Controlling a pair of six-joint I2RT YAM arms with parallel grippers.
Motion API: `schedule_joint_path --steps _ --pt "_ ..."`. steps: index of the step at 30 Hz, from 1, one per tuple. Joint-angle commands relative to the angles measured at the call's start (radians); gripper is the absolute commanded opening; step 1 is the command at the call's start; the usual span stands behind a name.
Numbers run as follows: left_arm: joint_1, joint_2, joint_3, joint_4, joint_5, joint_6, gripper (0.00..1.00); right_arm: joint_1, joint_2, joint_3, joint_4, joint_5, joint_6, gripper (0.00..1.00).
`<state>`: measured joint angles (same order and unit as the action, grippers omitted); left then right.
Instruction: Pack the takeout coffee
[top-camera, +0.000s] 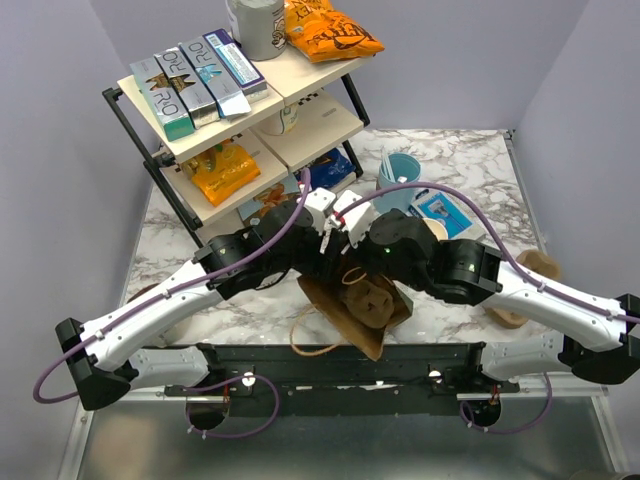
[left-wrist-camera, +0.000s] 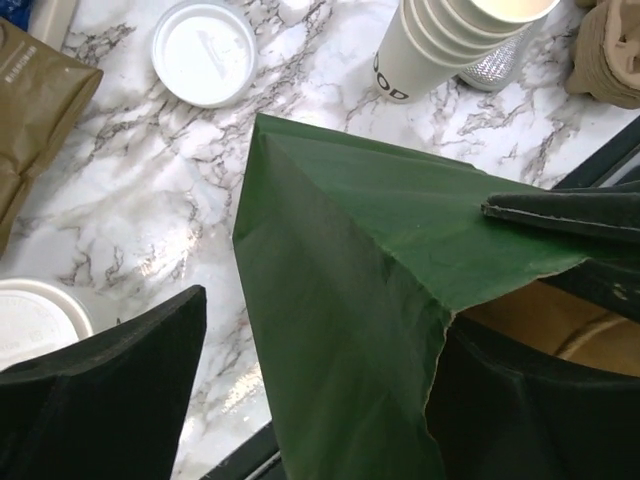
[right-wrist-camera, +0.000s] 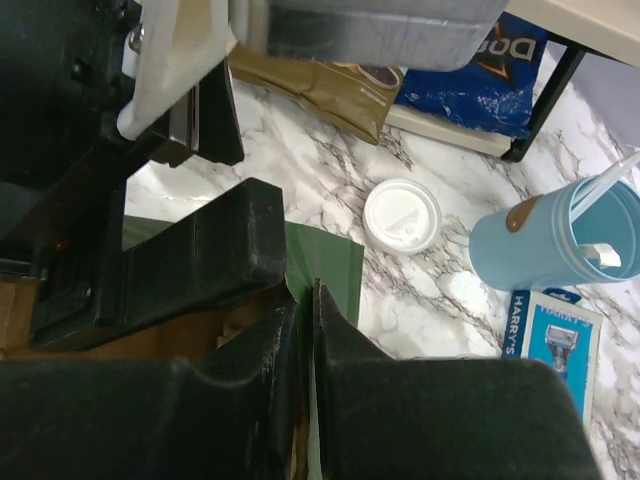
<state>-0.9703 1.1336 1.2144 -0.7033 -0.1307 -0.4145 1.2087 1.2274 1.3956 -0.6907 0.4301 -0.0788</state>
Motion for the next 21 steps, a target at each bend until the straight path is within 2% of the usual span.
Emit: schedule_joint_path --steps 1,2,3,5,6,7,8,9,10,11,14,18,21 --pt "-0.002 0.02 0.007 0.047 -0.012 0.056 0.69 -0.038 -0.026 0.0 0.054 -0.089 0.005 0.18" --pt "-0.002 0.023 0.011 0.042 -0.021 0.051 0.62 -0.044 -0.026 -0.001 0.056 -0.093 0.007 0.18" --pt "-0.002 0.02 0.016 0.038 -0.026 0.049 0.49 -0.052 -0.025 -0.001 0.054 -0.094 0.007 0.18" --pt "-0.002 0.005 0.031 0.019 -0.085 0.022 0.36 -0.07 -0.025 -0.006 0.056 -0.076 0.014 0.21" --pt "-0.002 0.0 0.037 0.007 -0.114 0.011 0.24 -0.075 -0.025 -0.009 0.054 -0.05 0.017 0.23" --pt "-0.002 -0.003 0.052 -0.022 -0.138 -0.006 0.18 -0.089 -0.023 -0.015 0.056 -0.038 0.023 0.27" --pt "-0.002 -0.005 0.062 -0.038 -0.161 -0.039 0.12 -0.095 -0.022 -0.014 0.054 -0.031 0.037 0.37" --pt "-0.002 0.0 0.072 -0.056 -0.202 -0.059 0.02 -0.098 -0.019 -0.009 0.048 -0.022 0.045 0.46" --pt "-0.002 0.006 0.092 -0.096 -0.216 -0.081 0.0 -0.1 -0.005 -0.001 0.043 -0.014 0.056 0.55" --pt "-0.004 0.027 0.103 -0.114 -0.228 -0.095 0.0 -0.1 0.001 0.028 0.031 -0.011 0.077 0.69" --pt "-0.019 0.08 0.137 -0.185 -0.29 -0.165 0.0 -0.1 0.024 0.075 -0.01 0.048 0.138 0.9" --pt "-0.03 0.153 0.198 -0.298 -0.377 -0.257 0.0 -0.1 -0.011 0.088 -0.05 0.225 0.2 1.0" --pt "-0.041 0.152 0.182 -0.276 -0.354 -0.251 0.0 -0.1 -0.066 0.05 -0.11 0.24 0.282 1.0"
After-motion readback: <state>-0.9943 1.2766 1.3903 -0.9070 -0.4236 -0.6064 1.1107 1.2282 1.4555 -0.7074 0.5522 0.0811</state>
